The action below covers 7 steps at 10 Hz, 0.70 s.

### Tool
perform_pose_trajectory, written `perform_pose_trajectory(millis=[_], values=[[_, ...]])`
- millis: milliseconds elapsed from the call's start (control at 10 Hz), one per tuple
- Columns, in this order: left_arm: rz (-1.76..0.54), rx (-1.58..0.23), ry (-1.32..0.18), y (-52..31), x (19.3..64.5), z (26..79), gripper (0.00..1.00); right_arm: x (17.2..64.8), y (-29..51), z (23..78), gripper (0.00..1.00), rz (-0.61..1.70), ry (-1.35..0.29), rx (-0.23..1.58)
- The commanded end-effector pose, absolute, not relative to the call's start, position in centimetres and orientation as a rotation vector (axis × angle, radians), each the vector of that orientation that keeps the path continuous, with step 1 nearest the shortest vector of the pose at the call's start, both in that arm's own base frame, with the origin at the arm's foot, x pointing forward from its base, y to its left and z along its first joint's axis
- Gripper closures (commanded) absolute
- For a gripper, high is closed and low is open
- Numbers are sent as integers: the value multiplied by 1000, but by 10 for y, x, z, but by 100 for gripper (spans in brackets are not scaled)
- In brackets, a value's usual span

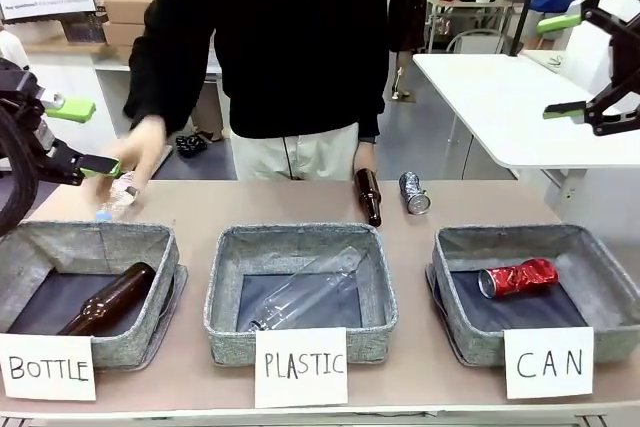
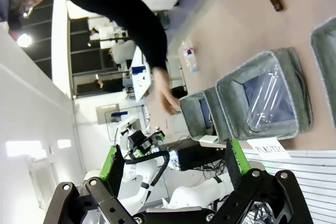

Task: Sort the can waste into the basket.
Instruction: Pick up the can waste from the table and place it in the right Fabric basket.

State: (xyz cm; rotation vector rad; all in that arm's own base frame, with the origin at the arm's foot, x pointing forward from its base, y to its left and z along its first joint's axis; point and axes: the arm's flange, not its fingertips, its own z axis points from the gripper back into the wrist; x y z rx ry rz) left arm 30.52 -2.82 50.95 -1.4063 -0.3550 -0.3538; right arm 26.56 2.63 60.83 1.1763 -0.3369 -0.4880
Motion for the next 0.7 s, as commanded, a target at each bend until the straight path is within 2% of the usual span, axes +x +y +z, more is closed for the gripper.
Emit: perform_pose_trajectory(millis=[0,200,300,500,600], values=[[-360,-1421,-363,-29,305,512,0,265,24,607,0,-461,-341,1175],[-360,-1421,-363,-29,305,512,0,266,26,608,0,-488,-337,1176],[-360,-1421,-363,-29,305,512,0,315,58,600,0,-416,-334,700],[-360,-1421,-363,-29,305,512,0,404,86,558,0,-372,-304,202],[-360,-1421,-363,-29,305,512,0,419,88,537,0,-372,-273,125]])
